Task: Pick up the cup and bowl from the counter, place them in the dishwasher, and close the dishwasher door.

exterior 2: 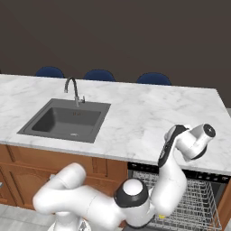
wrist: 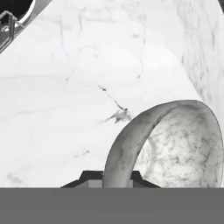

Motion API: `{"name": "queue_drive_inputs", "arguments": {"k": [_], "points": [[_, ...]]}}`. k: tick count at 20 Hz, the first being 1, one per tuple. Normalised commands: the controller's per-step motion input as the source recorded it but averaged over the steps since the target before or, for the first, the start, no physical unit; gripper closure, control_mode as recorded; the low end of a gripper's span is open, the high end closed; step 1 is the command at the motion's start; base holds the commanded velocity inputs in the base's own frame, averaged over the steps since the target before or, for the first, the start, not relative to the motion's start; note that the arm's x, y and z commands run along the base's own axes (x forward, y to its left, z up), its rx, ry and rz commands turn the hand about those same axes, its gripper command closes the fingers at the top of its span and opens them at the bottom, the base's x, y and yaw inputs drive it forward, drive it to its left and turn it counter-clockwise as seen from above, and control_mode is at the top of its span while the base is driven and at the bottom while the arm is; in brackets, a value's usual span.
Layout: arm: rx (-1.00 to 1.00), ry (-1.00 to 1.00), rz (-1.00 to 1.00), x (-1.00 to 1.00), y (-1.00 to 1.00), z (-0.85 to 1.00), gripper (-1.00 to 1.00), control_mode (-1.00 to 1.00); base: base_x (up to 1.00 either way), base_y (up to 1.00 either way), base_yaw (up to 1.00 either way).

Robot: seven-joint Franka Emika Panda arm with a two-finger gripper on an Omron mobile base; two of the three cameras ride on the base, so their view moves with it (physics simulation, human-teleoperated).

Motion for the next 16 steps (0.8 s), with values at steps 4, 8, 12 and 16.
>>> {"name": "queue_drive_inputs", "arguments": {"k": [4, 8, 12, 16], "points": [[0.0, -0.02, 0.0, -0.67, 0.0, 0.0, 1.0, -1.0, 0.0, 0.0, 0.0], [-0.01, -0.01, 0.0, -0.62, 0.01, 0.0, 1.0, -1.0, 0.0, 0.0, 0.0], [-0.04, 0.0, 0.0, -0.48, 0.09, -0.01, 1.0, -1.0, 0.0, 0.0, 0.0], [-0.07, 0.0, 0.0, -0.42, 0.06, -0.02, 1.0, -1.0, 0.0, 0.0, 0.0]]}}
